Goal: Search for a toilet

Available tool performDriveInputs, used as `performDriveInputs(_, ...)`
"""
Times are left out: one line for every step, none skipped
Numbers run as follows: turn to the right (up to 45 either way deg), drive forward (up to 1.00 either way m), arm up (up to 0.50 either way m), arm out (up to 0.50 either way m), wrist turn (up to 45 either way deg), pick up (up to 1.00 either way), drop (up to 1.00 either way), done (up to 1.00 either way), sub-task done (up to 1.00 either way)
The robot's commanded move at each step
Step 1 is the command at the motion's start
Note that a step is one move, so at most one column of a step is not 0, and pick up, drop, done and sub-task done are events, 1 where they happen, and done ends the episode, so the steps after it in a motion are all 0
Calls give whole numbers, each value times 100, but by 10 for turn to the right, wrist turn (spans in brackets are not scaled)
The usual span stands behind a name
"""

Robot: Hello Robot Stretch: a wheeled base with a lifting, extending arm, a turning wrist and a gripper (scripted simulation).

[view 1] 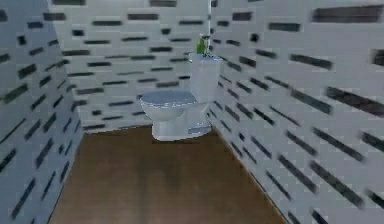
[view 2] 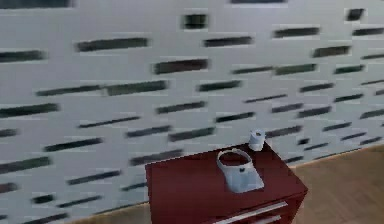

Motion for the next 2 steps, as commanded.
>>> performDriveInputs(0, 5, 0, 0, 0, 0, 0, 0, 0)
performDriveInputs(-90, 0, 0, 0, 0, 0, 0, 0, 0)
